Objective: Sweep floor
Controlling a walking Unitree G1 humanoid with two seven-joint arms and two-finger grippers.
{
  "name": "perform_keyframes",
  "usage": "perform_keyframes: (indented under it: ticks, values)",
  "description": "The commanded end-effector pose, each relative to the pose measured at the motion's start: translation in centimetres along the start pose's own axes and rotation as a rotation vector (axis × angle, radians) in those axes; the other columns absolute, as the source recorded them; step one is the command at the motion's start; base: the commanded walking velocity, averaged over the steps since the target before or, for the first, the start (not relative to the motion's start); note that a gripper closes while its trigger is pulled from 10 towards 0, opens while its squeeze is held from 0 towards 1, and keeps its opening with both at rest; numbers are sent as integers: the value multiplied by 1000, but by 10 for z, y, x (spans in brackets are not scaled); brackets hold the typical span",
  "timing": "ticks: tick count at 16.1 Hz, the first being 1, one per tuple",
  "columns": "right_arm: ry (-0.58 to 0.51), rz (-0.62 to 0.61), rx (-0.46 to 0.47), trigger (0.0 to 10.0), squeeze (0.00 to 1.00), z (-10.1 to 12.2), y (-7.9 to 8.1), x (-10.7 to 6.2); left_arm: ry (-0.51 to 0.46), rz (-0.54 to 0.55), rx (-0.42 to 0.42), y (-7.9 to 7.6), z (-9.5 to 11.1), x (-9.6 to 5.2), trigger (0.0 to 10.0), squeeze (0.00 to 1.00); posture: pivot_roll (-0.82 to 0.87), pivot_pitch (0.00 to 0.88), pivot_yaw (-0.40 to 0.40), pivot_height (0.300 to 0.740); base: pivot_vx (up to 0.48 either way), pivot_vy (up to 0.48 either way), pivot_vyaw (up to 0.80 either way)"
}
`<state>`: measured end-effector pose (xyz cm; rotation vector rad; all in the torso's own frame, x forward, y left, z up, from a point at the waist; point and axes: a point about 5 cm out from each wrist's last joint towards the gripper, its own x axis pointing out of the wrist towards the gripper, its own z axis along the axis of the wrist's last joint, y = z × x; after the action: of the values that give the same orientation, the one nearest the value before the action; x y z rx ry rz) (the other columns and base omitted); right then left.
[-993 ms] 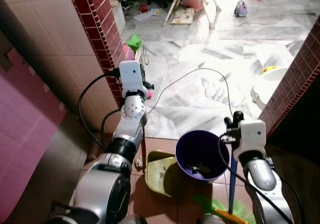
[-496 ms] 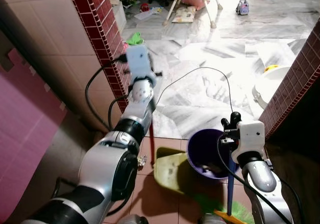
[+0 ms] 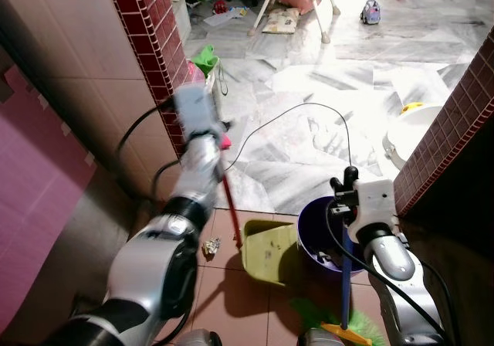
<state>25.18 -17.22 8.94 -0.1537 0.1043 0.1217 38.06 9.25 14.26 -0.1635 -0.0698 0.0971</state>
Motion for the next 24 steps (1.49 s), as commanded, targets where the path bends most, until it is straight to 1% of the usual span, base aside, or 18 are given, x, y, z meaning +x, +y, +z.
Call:
perform_keyframes:
  ticks: [1, 2, 3, 4, 6, 7, 8, 9, 10, 12, 13, 14, 16, 18, 20, 21, 22, 24]
  values:
    - [75, 36, 63, 10000, 0, -15, 8, 0, -109, 9, 3, 6, 19, 5, 10000, 0, -165, 0, 81, 740, 0, 0, 0]
    - [75, 37, 63, 10000, 0, -15, 8, 0, -115, 11, 7, 8, 19, 4, 10000, 0, -163, 0, 80, 740, 0, 0, 0]
    - [73, 42, 62, 10000, 0, -15, 8, 3, -155, 30, 30, 17, 23, 1, 10000, 0, -151, 0, 76, 740, 0, 0, 0]
    - [71, 52, 64, 10000, 0, -14, 10, 7, -240, 61, 73, 33, 35, -4, 10000, 0, -135, 0, 71, 740, 0, 0, 0]
    - [70, 63, 66, 10000, 0, -14, 13, 12, -292, 93, 95, 47, 46, -12, 10000, 0, -109, 0, 62, 740, 0, 0, 0]
    - [68, 73, 71, 10000, 0, -14, 15, 14, -307, 102, 107, 51, 50, -17, 10000, 0, -102, 0, 60, 740, 0, 0, 0]
    - [67, 102, 78, 10000, 0, -12, 18, 19, -322, 114, 134, 57, 52, -28, 10000, 0, -83, 0, 53, 740, 0, 0, 0]
    - [63, 120, 82, 10000, 0, -10, 20, 22, -309, 117, 174, 61, 49, -35, 10000, 0, -83, 0, 53, 740, 0, 0, 0]
    - [60, 138, 86, 10000, 0, -9, 22, 26, -293, 128, 189, 66, 44, -42, 10000, 0, -68, 0, 48, 740, 0, 0, 0]
    - [34, 160, 99, 10000, 0, 0, 24, 36, -213, 166, 229, 83, 24, -64, 10000, 0, -59, 0, 46, 740, 0, 0, 0]
    - [29, 156, 100, 10000, 0, 1, 23, 39, -199, 168, 235, 85, 21, -68, 10000, 0, -56, 0, 46, 740, 0, 0, 0]
    - [7, 143, 101, 10000, 0, 7, 20, 45, -166, 160, 252, 88, 14, -77, 10000, 0, -54, 0, 47, 740, 0, 0, 0]
    - [-20, 102, 102, 10000, 0, 15, 15, 52, -122, 135, 272, 86, 10, -86, 10000, 0, -58, 0, 50, 740, 0, 0, 0]
    - [-47, 56, 119, 10000, 0, 25, 12, 61, -90, 120, 291, 85, 5, -91, 10000, 0, -66, 0, 52, 740, 0, 0, 0]
    - [-63, 49, 142, 10000, 0, 30, 13, 64, -66, 120, 290, 84, 1, -93, 10000, 0, -70, 0, 52, 740, 0, 0, 0]
    - [-100, 34, 174, 10000, 0, 41, 12, 70, -58, 116, 307, 83, -1, -94, 10000, 0, -75, 0, 51, 740, 0, 0, 0]
    - [-113, 32, 196, 10000, 0, 46, 12, 72, -48, 116, 301, 83, -3, -94, 10000, 0, -75, 0, 49, 740, 0, 0, 0]
    - [-155, 2, 266, 10000, 0, 66, 7, 83, -10, 111, 279, 79, -6, -95, 10000, 0, -79, 0, 41, 740, 0, 0, 0]
